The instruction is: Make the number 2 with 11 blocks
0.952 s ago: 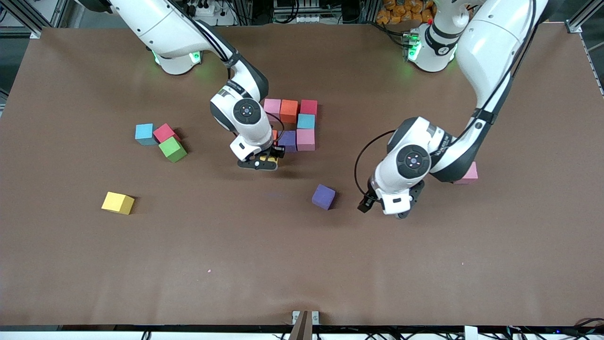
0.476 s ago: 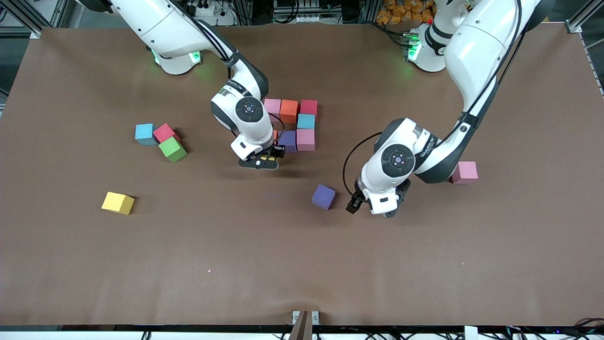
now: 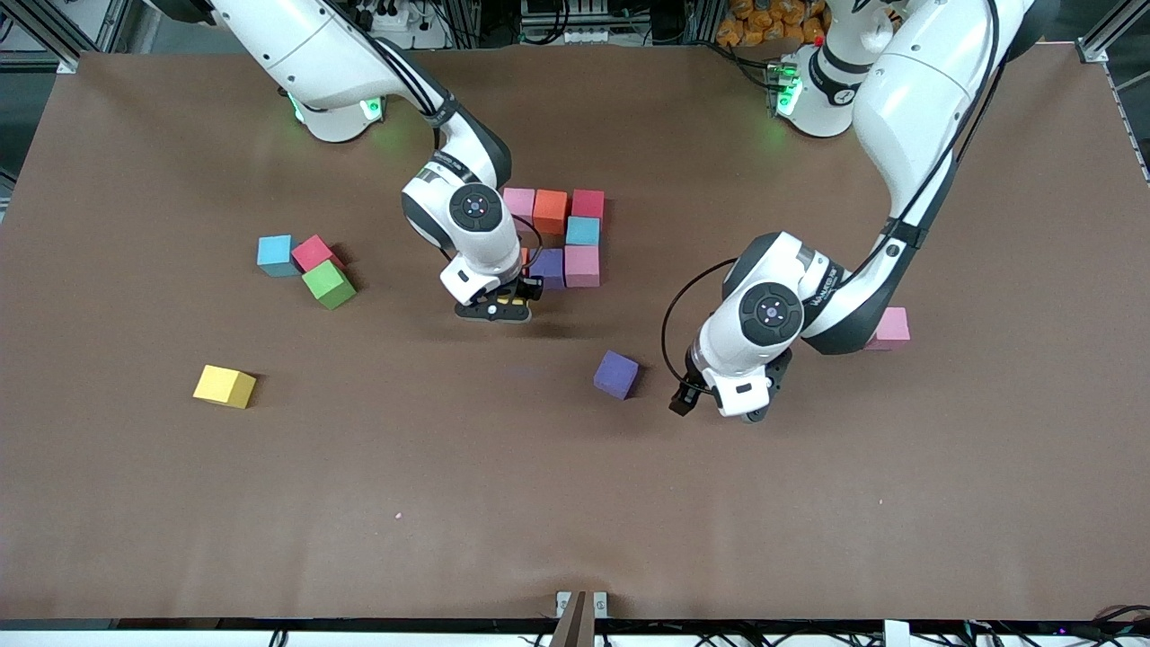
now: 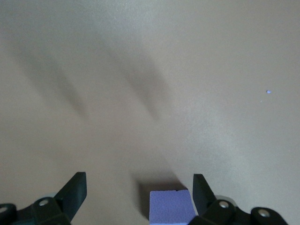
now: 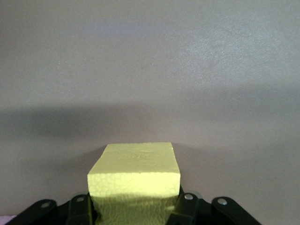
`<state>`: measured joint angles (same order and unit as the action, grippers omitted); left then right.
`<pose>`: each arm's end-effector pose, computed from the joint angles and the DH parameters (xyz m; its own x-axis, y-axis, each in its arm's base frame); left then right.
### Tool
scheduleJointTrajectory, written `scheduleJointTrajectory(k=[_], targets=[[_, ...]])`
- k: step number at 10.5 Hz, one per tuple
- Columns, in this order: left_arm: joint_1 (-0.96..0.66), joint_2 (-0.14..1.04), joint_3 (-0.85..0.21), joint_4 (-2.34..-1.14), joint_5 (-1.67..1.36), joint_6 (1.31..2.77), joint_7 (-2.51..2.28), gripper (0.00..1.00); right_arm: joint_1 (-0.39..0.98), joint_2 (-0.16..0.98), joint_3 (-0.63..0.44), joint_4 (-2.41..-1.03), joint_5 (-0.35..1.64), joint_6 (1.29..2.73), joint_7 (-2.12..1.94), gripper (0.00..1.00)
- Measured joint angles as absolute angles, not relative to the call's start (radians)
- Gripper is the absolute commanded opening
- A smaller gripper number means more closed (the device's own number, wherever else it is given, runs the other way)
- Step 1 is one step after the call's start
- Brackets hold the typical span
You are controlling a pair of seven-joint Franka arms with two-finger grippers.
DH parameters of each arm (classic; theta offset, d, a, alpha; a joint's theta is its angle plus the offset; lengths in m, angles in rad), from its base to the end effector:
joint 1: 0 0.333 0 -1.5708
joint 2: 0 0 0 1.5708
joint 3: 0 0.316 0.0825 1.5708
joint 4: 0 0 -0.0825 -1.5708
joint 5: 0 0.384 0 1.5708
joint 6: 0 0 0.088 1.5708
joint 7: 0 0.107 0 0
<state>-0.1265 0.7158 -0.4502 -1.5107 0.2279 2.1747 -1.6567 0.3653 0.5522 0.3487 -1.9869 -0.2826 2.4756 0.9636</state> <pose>0.6282 -0.3335 0.2744 0.4936 0.8637 -0.1017 0.8689 -0.4947 0.0161 0.4611 0.3949 0.1956 0.9974 -0.0707 -0.0169 -0.0706 -0.9975 0.0058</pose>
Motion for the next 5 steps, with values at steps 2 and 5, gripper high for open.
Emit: scheduleJointTrajectory(k=[2,5], targets=[[-0.126,0.716,-0.45,-1.508,0.228,2.175,-1.657,1.0,0.365,0.56,0.336,-1.987,-0.287,2.472,0.965,1.0],[-0.135,0.725,-0.451,-1.507,0.228,2.212,-1.658,1.0,0.363,0.561,0.327,-1.958,-0.293,2.445,0.968,1.0]])
